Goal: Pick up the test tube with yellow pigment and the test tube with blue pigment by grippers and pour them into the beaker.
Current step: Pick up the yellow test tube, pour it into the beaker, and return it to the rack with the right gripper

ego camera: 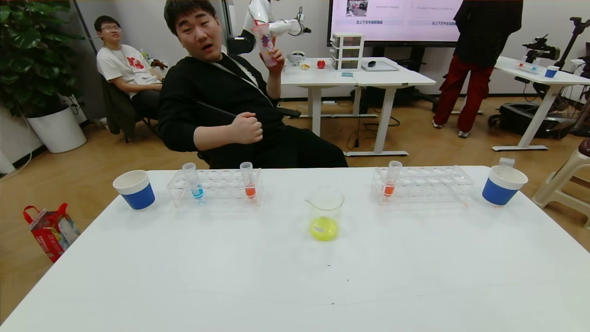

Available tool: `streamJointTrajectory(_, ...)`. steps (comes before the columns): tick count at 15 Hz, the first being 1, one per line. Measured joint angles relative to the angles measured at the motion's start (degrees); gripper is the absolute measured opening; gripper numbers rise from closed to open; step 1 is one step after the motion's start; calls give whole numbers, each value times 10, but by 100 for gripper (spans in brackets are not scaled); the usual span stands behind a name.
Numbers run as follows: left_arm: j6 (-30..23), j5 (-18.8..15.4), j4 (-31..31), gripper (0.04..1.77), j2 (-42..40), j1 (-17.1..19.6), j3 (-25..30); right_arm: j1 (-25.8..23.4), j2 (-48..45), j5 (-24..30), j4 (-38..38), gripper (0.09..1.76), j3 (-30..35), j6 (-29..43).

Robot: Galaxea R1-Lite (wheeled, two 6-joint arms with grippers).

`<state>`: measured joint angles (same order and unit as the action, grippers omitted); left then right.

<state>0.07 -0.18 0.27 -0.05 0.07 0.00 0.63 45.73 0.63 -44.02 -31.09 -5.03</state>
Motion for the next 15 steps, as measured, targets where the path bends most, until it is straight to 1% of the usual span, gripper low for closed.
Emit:
streamJointTrajectory(4, 0, 0, 0, 175, 0, 0, 0, -12, -144, 1, 10, 174, 82, -41)
streamJointTrajectory(6, 0, 0, 0, 175, 0, 0, 0, -13, -212, 0, 36, 174, 118, -49)
streamJointTrajectory(7, 0, 0, 0, 175, 0, 0, 0, -13, -247, 0, 68, 174, 128, -51)
streamJointTrajectory(11, 0, 0, 0, 175, 0, 0, 0, -4, -393, 7, 266, 174, 160, -50)
streamJointTrajectory(13, 0, 0, 0, 175, 0, 0, 0, -2, -430, 10, 281, 174, 202, -47)
streamJointTrajectory(15, 0, 0, 0, 175, 0, 0, 0, -1, -448, 14, 301, 174, 255, -46)
